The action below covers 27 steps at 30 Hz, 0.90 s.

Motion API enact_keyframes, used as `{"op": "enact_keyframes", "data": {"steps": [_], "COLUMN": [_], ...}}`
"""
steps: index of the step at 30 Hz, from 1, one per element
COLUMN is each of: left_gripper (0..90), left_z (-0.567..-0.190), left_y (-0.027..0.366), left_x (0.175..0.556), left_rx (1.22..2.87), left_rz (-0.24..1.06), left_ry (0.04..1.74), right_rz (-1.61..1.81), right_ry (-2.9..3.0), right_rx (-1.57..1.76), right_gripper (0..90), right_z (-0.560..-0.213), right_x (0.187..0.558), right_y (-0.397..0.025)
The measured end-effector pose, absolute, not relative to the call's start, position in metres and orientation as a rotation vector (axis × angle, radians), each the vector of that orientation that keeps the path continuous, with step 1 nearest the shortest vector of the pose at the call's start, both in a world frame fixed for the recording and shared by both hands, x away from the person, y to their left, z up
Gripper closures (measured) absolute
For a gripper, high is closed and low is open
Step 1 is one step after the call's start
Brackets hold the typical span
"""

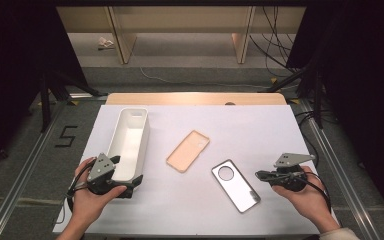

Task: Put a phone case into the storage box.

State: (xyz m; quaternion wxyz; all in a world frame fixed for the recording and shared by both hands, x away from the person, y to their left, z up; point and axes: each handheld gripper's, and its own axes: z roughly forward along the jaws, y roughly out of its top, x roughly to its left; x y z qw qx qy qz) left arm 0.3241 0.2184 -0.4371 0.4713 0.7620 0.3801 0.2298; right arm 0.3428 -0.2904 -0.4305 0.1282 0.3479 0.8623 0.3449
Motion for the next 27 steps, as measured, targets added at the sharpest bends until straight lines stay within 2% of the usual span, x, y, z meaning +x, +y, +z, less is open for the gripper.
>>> {"op": "enact_keyframes", "data": {"steps": [13, 27], "left_gripper": [0.0, 0.0], "left_z": [-0.437, -0.438], "left_y": [0.218, 0.217], "left_x": [0.324, 0.325], "left_rx": [1.869, 1.869], "left_rz": [0.562, 0.560], "left_ry": [0.929, 0.929], "right_rz": [0.658, 0.567], "right_ry": [2.744, 2.843], "right_rx": [1.091, 1.067], "right_gripper": [90.0, 90.0], "right_z": [-0.450, -0.457], "right_x": [0.345, 0.344], "right_y": [-0.284, -0.279]}}
